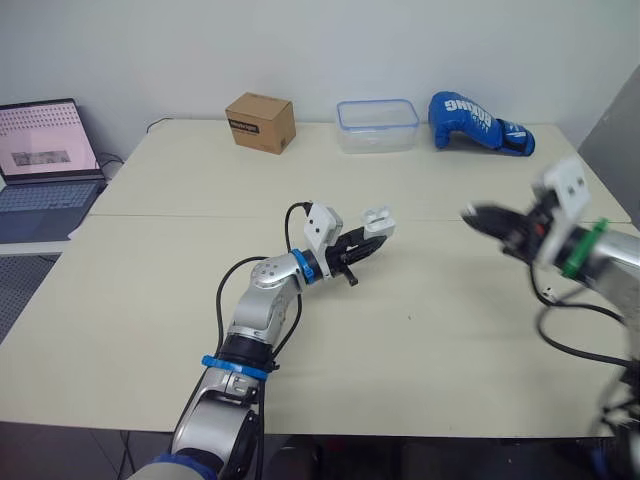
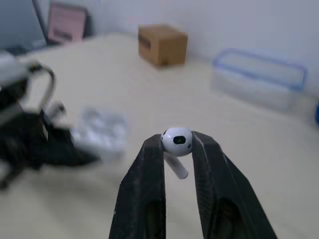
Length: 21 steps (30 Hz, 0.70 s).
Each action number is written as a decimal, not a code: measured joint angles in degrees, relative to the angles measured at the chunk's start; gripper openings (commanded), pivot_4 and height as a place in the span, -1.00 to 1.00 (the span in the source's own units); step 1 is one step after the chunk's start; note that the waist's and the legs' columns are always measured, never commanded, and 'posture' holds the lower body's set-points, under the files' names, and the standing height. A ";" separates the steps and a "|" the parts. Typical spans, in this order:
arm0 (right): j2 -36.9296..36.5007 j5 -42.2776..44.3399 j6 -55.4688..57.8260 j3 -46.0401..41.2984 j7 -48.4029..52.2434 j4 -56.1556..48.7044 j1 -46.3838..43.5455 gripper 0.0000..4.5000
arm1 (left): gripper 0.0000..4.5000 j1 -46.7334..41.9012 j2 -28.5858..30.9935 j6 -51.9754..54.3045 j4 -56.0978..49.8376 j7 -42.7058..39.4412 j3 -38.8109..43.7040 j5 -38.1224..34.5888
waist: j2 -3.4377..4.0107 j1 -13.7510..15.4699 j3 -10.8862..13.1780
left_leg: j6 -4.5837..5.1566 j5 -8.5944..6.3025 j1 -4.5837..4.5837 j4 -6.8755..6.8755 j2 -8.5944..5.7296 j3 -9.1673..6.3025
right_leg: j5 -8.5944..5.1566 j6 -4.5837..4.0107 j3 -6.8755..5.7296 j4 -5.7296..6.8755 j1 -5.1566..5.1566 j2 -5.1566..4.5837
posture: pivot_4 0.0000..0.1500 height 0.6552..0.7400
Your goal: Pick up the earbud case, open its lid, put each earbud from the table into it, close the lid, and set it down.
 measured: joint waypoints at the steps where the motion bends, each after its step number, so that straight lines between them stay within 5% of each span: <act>1: 2.38 0.42 0.15 1.63 -2.34 -1.87 -0.64 -0.83 | -0.67 -0.92 -0.76 -0.48 0.87 -0.01 -0.10 0.01 | 0.00 0.15 0.00 | 0.00 0.00 -0.17 0.04 -0.04 -0.01 | 0.01 -0.01 0.01 0.00 -0.15 -0.03 | 1.00 1.00; 9: 13.69 -3.86 -0.40 8.05 -16.89 -3.43 -0.18 -0.83 | -0.67 -5.84 -3.30 -2.95 5.95 -0.06 0.17 -0.07 | 0.09 -0.88 -0.08 | -0.09 0.07 -0.21 0.00 0.01 -0.01 | 0.05 -0.06 0.10 0.24 -0.37 0.10 | 1.00 1.00; 21: 14.84 -6.69 -3.91 10.29 -19.56 -0.16 4.41 -0.83 | -0.67 -8.18 -3.25 -3.87 7.19 -0.70 1.28 -0.29 | 0.12 -1.96 -0.10 | -0.09 0.07 -0.20 -0.03 0.00 0.02 | 0.05 -0.06 0.14 0.21 -0.38 0.10 | 1.00 1.00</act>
